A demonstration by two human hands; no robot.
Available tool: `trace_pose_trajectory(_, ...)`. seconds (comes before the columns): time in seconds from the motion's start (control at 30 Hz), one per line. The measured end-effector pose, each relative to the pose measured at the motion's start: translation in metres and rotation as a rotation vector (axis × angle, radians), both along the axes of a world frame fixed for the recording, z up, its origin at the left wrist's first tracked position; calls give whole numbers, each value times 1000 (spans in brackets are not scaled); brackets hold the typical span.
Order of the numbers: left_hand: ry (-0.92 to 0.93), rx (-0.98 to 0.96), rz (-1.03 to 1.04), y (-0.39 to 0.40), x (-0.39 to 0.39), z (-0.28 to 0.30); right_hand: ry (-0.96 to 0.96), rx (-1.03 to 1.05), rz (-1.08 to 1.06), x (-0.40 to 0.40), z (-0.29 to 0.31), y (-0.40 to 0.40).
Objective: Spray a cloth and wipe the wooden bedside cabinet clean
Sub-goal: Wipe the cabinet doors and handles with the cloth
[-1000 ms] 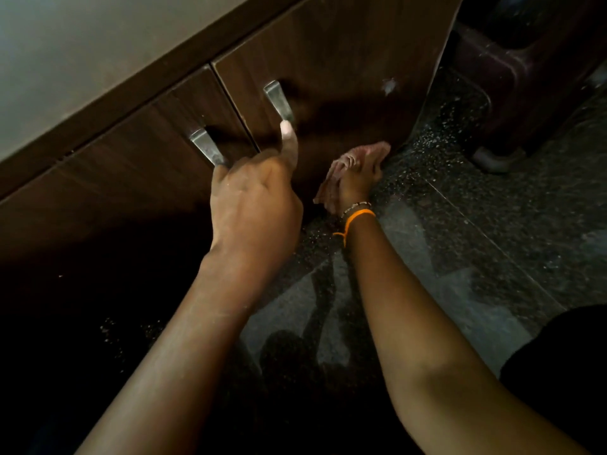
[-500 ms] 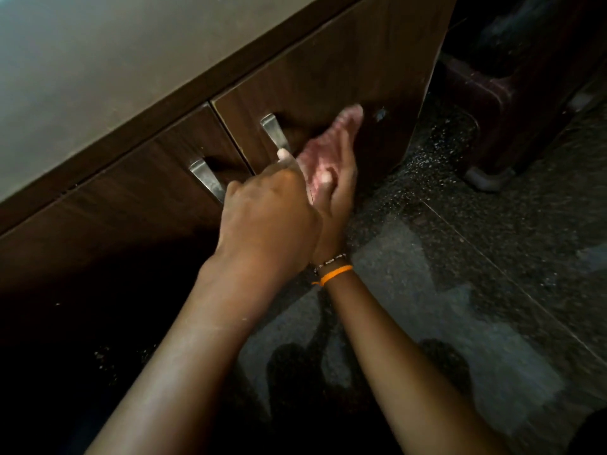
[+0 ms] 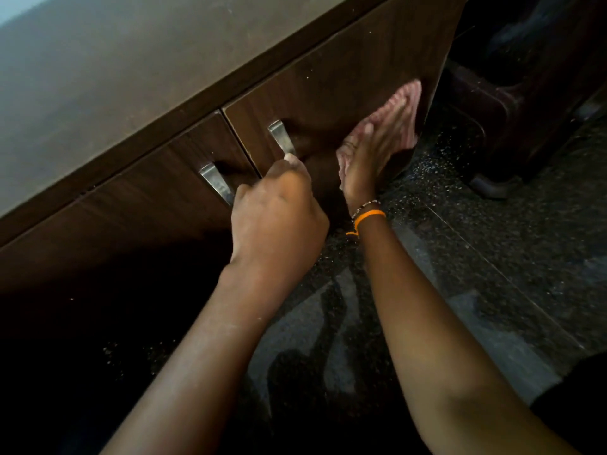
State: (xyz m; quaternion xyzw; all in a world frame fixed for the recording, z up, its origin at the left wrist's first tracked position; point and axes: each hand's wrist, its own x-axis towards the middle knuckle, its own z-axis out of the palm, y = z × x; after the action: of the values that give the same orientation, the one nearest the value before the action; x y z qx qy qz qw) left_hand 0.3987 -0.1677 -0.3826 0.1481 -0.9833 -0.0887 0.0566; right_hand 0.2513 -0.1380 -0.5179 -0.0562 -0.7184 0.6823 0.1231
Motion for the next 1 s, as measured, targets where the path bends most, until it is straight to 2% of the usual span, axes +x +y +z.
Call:
trace_pose_trajectory(0.1,42,-7,14,-3,4,-3,-273,-155,132,-15,-52,3)
trace_pose_trajectory(0.2,47,-14,14,-2,4,-4,-502,-205,189,-32,-141,-3)
trace_pose_trajectory(0.27,37,-17,20,0,3,-3,-601,-228,273,-15,-144,-2)
trace_pose_trajectory(0.37,16,-25,23,5,-1,-3,-632,-225,336,28,-104,-13)
trace_pose_trajectory(0.4,7,-29,21,6,-1,-3,-587,-206,315,37,-81,-13)
trace_pose_trajectory(0.47,-22,-37,15,8,-3,-2,-447,-322,275,49,-65,-16)
trace_pose_trajectory(0.57,-40,-70,11,8,0,-2,-103,-173,324,57,-21,-16)
trace_pose_trajectory(0.73,13,-54,42,4,-2,6,242,-129,326,32,27,4)
trace_pose_trajectory(0.87,-2,-47,51,5,-5,7,342,-59,271,-4,60,19)
trace_pose_trajectory(1.0,11,-55,69,10,-10,7,224,-101,84,-46,81,34)
